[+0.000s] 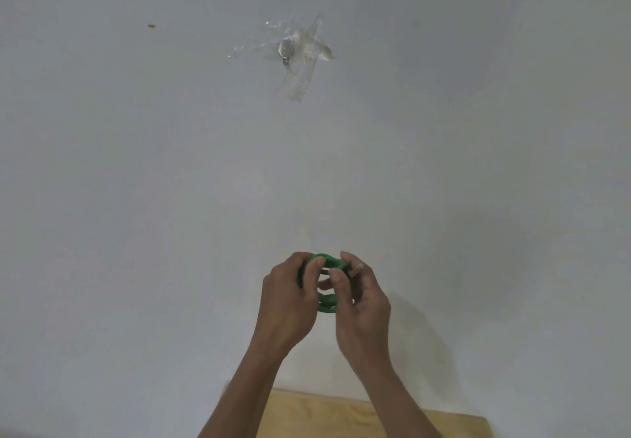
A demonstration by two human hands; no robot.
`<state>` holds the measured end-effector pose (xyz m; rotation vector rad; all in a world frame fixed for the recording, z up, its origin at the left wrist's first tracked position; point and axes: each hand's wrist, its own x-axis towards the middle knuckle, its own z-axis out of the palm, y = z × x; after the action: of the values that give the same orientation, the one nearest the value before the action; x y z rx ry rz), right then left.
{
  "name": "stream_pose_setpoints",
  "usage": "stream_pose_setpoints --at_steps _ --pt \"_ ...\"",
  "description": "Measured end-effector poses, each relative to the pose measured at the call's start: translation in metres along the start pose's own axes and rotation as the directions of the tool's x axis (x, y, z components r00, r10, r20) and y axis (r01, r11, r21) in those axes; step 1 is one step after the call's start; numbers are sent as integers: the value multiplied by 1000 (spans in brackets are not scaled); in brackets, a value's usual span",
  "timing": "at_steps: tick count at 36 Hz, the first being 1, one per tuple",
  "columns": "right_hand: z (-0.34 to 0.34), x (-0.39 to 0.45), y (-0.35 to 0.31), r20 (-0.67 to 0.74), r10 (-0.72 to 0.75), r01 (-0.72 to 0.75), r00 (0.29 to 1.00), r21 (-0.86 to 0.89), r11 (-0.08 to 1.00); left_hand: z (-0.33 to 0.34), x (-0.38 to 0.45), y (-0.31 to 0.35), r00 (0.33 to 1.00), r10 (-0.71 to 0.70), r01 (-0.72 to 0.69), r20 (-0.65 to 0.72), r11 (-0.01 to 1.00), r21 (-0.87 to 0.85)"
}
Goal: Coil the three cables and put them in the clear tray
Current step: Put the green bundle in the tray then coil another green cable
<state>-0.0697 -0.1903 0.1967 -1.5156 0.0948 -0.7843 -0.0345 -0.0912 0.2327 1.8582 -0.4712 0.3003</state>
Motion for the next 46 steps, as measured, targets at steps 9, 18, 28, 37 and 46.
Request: stream_pose_setpoints --at_steps 9,18,28,37,46 --pt "-34 4 16 259 132 -62 957 -264 962 -8 -19 -43 979 -173 193 112 959 -207" --pt "-31 -42 53 -70 318 -320 946 -22 947 0 -52 -78 892 -334 429 306 839 -335" --pt "2 -100 73 -205 594 -496 778 379 781 21 -83 -105 754 -605 614 257 508 -605" --pt "4 -142 111 -398 646 -575 651 297 762 35 -123 -147 596 -711 726 373 278 -629" --pt "-13 -186 143 -467 689 -620 554 321 716 43 -150 -177 426 -727 873 538 173 -456"
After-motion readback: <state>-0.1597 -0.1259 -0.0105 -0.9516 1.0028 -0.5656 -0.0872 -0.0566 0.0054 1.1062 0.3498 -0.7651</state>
